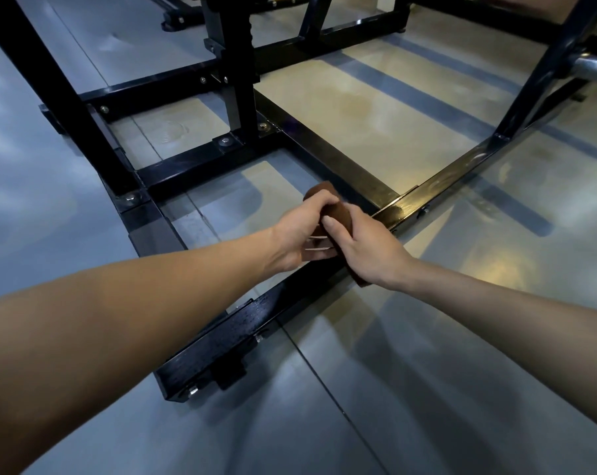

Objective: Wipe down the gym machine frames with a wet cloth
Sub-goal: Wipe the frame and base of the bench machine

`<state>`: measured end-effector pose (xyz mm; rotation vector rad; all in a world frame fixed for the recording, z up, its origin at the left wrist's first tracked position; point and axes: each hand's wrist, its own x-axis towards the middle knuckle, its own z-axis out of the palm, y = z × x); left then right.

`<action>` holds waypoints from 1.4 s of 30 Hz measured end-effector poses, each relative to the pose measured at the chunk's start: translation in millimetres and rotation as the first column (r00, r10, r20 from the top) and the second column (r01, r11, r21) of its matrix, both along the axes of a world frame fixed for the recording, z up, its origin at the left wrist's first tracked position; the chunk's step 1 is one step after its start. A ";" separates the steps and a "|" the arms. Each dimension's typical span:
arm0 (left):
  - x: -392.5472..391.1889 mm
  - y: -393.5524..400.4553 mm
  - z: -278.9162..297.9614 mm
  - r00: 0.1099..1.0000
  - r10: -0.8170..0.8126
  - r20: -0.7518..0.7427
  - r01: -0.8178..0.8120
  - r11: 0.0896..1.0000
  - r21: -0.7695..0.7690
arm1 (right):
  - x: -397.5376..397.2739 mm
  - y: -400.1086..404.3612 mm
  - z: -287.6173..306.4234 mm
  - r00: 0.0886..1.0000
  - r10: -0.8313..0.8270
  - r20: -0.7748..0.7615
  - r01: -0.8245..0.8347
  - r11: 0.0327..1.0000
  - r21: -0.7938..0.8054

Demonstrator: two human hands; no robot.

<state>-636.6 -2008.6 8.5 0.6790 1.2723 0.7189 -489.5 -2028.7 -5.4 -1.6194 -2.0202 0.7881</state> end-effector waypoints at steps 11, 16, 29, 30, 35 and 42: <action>-45.0 -11.4 -53.9 0.291 -0.488 -0.823 0.674 0.715 -0.185 | 14.3 -15.7 -82.7 0.809 0.190 0.556 -0.283 0.955 0.087; -42.1 -14.3 -73.7 0.005 -0.539 -0.842 0.821 0.483 -0.304 | 24.9 -0.4 -96.4 0.738 0.285 0.612 -0.383 0.923 0.032; 0.6 16.0 -119.8 0.253 -0.342 -0.905 0.723 0.689 -0.058 | 73.3 29.9 -115.3 0.825 0.167 0.541 -0.312 0.931 0.188; 5.9 20.2 -121.4 0.273 -0.322 -0.907 0.714 0.700 -0.033 | 86.3 41.8 -113.4 0.849 0.110 0.517 -0.235 0.954 0.184; 33.9 44.9 -119.2 0.263 -0.272 -0.926 0.706 0.708 -0.007 | 110.4 74.8 -110.5 0.873 -0.162 0.461 0.103 0.983 0.151; 65.5 42.6 -125.8 0.198 -0.197 -0.960 0.657 0.754 -0.019 | 138.4 83.7 -112.8 0.828 0.148 0.540 -0.308 0.926 0.219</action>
